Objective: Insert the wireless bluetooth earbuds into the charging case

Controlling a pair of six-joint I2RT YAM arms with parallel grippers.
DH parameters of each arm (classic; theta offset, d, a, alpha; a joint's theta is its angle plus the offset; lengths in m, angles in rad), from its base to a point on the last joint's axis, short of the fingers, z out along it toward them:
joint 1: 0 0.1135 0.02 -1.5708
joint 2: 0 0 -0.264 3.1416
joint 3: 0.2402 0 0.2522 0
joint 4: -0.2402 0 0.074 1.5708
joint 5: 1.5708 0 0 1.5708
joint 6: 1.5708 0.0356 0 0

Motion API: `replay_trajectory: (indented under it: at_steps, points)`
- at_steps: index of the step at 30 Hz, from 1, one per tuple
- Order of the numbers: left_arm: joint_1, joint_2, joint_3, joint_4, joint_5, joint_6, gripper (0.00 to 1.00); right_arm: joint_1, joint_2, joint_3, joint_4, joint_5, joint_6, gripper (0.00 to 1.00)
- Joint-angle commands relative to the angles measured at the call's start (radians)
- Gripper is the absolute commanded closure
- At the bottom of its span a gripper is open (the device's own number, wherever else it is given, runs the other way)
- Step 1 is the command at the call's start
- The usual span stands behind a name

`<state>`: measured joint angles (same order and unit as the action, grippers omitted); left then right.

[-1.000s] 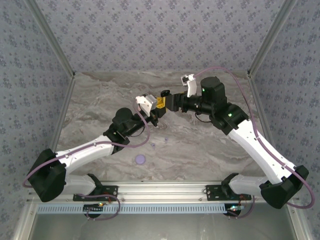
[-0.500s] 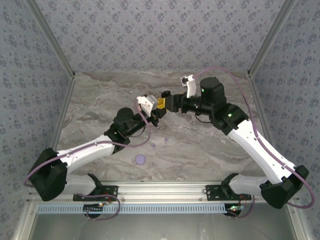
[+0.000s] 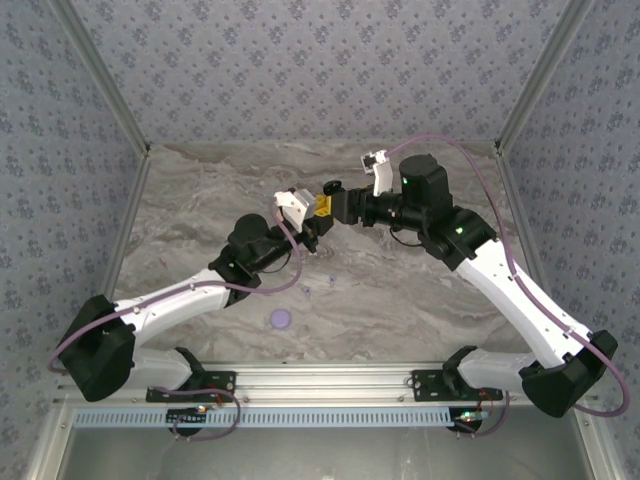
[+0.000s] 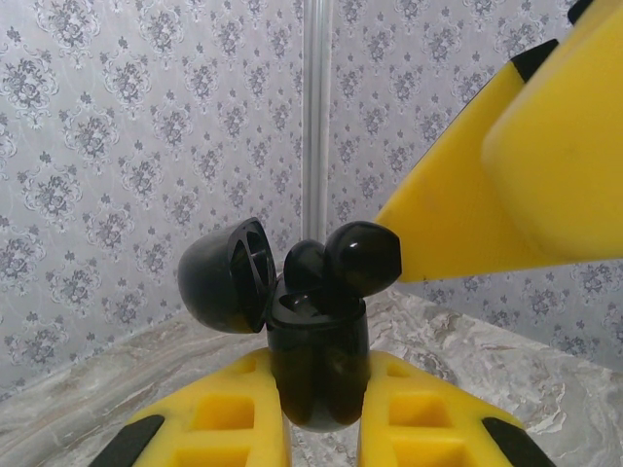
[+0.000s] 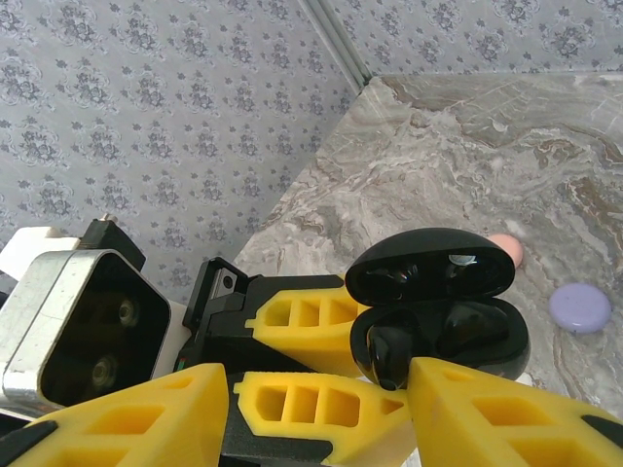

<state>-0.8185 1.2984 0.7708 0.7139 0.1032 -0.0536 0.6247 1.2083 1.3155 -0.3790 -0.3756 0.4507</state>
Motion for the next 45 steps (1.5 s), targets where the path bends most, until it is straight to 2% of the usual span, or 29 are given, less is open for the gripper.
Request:
replay_trajectory:
  at_steps: [1, 28, 30, 33, 37, 41, 45]
  points:
    - [-0.005, 0.005, 0.040, 0.022, -0.009, -0.014, 1.00, 0.007, -0.001, 0.031, -0.016, -0.014, -0.016, 0.47]
    - [-0.005, 0.012, 0.043, 0.016, -0.001, -0.016, 1.00, 0.007, -0.009, 0.042, -0.021, 0.001, -0.034, 0.47]
    - [-0.005, 0.007, 0.038, 0.016, -0.001, -0.014, 1.00, -0.011, -0.035, 0.043, -0.039, 0.007, -0.054, 0.44]
    - [-0.004, -0.005, 0.028, 0.018, 0.012, -0.008, 1.00, -0.072, -0.080, 0.042, -0.074, -0.010, -0.088, 0.30]
    - [0.005, -0.029, 0.012, 0.012, 0.100, -0.004, 1.00, -0.171, -0.135, 0.011, -0.072, -0.080, -0.115, 0.00]
    - [0.025, -0.051, -0.003, 0.022, 0.229, -0.018, 1.00, -0.235, -0.140, -0.028, -0.025, -0.214, -0.106, 0.00]
    - [0.049, -0.059, 0.000, 0.028, 0.360, -0.045, 1.00, -0.237, -0.094, -0.059, 0.044, -0.336, -0.060, 0.00]
